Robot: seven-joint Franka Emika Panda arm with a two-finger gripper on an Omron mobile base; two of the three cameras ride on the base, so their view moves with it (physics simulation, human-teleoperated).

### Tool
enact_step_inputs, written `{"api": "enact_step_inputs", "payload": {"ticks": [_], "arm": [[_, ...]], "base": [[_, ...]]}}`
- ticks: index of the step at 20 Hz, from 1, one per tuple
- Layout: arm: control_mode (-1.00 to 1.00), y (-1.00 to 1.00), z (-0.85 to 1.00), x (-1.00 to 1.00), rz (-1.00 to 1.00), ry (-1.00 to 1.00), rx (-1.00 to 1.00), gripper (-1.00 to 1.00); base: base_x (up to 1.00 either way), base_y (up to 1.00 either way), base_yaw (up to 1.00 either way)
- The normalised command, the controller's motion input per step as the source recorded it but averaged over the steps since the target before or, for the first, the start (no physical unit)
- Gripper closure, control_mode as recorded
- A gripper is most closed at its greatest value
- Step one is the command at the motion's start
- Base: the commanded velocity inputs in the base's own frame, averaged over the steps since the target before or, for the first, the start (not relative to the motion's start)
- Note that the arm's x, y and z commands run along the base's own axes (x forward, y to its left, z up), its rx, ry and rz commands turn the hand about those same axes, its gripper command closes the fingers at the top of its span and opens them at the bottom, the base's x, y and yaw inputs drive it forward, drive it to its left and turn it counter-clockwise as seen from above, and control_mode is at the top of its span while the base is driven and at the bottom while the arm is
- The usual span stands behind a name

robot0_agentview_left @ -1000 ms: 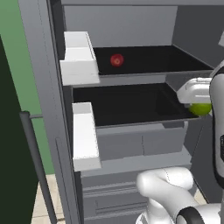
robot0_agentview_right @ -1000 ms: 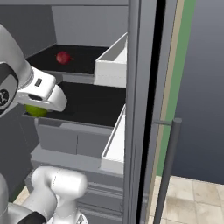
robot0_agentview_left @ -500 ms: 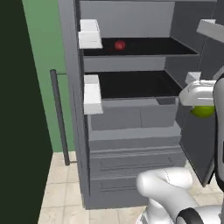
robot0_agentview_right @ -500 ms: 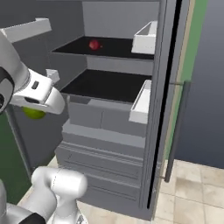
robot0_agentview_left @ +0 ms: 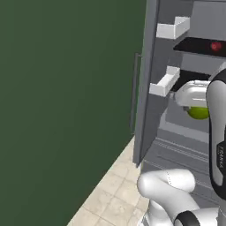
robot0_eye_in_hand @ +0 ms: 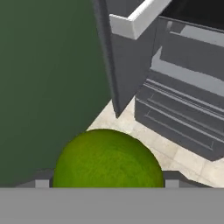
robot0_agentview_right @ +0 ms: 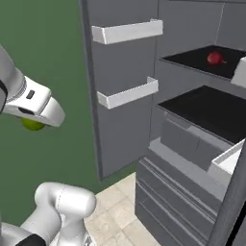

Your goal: Open the fridge, remove the pear, lime, and steak, and place them on any counter.

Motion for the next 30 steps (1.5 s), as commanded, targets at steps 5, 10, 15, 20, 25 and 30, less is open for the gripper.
{"api": "enact_step_inputs", "payload": {"ticks": [5, 10, 15, 20, 25, 30], "arm": [[1.00, 0.00, 0.00, 0.00, 0.00, 0.00, 0.00, 1.00], [1.00, 0.00, 0.00, 0.00, 0.00, 0.00, 0.00, 1.00], [1.00, 0.00, 0.00, 0.00, 0.00, 0.00, 0.00, 1.00], [1.00, 0.00, 0.00, 0.00, 0.00, 0.00, 0.00, 1.00], [1.00, 0.00, 0.00, 0.00, 0.00, 0.00, 0.00, 1.00], [1.00, 0.00, 0.00, 0.00, 0.00, 0.00, 0.00, 1.00]], "base": [[-0.38, 0.01, 1.00], [-0.45, 0.10, 1.00], [-0.73, 0.02, 0.89], [-0.82, 0.40, 0.70], [-0.68, 0.47, 0.72], [-0.68, 0.34, 0.71]]}}
